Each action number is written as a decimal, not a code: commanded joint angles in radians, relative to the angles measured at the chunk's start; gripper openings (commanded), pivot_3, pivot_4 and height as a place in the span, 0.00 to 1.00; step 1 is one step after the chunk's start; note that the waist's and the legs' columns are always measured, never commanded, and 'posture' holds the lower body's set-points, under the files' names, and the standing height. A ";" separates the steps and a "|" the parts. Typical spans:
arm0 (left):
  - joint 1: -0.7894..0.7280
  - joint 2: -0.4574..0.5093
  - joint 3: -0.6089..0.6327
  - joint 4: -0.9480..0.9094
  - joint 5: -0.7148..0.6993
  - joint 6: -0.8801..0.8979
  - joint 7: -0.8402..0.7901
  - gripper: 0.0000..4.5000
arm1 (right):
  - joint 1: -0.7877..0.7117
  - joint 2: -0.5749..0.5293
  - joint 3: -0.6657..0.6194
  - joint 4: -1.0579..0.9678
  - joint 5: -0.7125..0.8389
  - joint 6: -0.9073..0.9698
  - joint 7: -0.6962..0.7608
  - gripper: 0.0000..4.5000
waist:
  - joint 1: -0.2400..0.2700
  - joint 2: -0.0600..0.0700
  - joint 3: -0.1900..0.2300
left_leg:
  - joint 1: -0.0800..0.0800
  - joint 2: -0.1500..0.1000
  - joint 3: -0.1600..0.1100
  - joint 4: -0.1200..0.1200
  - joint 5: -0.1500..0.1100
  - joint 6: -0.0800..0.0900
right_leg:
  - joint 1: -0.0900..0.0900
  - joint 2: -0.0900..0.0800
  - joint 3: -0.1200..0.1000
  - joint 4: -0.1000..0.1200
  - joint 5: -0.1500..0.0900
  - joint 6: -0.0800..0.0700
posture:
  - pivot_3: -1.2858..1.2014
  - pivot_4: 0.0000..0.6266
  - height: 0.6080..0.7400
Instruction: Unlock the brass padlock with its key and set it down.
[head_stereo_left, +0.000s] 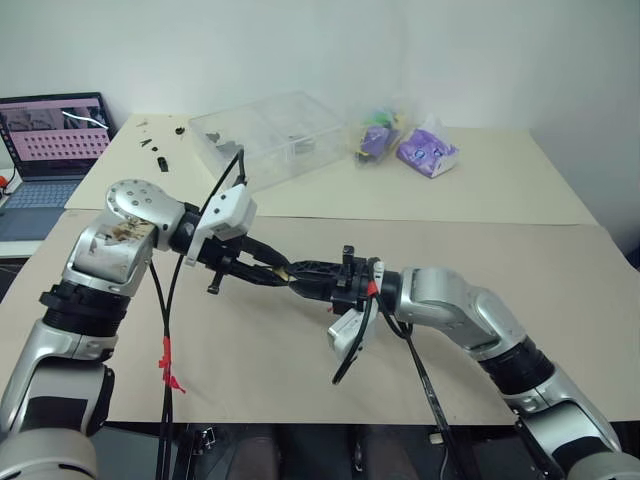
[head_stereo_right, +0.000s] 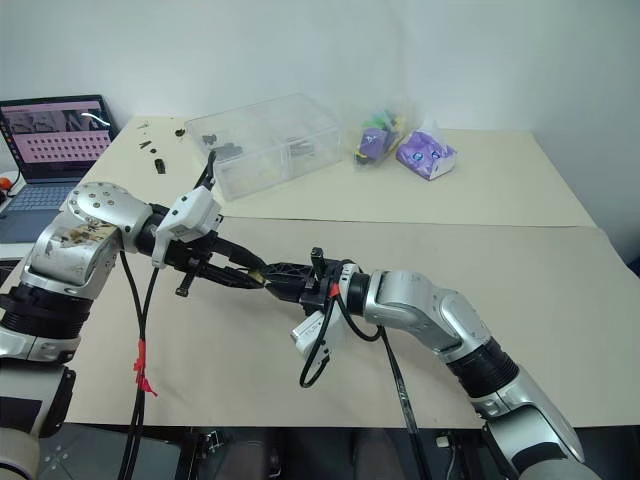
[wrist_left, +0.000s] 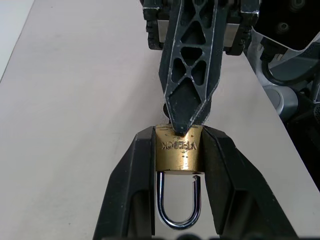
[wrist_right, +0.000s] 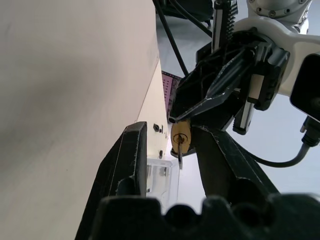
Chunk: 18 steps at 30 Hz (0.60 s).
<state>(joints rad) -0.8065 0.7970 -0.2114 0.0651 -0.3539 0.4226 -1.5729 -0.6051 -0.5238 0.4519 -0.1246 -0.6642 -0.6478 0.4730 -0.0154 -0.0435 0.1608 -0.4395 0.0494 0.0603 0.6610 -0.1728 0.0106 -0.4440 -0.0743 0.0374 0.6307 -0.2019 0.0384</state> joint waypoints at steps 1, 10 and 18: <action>-0.027 0.005 0.027 -0.013 -0.011 0.005 0.006 0.18 | -0.035 0.011 -0.017 -0.002 0.013 -0.010 -0.007 0.41 | 0.000 0.000 0.000 | 0.000 0.000 0.000 0.000 0.000 0.000 | 0.000 0.000 0.000 0.000 0.000 0.000 | 0.52 0.24 0.90; -0.027 0.011 0.031 -0.016 -0.013 0.008 0.007 0.18 | -0.042 0.009 -0.020 0.011 0.018 -0.007 -0.003 0.41 | 0.001 0.000 0.000 | 0.000 0.000 0.000 0.000 0.000 0.000 | 0.000 0.000 0.000 0.000 0.000 0.000 | 0.52 0.24 0.90; -0.024 0.010 0.032 -0.022 -0.016 0.013 0.009 0.18 | -0.041 0.012 -0.020 0.011 0.020 -0.003 0.001 0.30 | 0.000 0.000 0.000 | 0.000 0.000 0.000 0.000 0.000 0.000 | 0.000 0.000 0.000 0.000 0.000 0.000 | 0.52 0.24 0.90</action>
<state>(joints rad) -0.8065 0.7971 -0.2114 0.0649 -0.3550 0.4358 -1.5643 -0.6291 -0.5179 0.4545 -0.0980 -0.6642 -0.6481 0.4783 -0.0149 -0.0435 0.1608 -0.4395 0.0494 0.0603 0.6610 -0.1728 0.0106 -0.4439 -0.0744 0.0374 0.6307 -0.2019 0.0383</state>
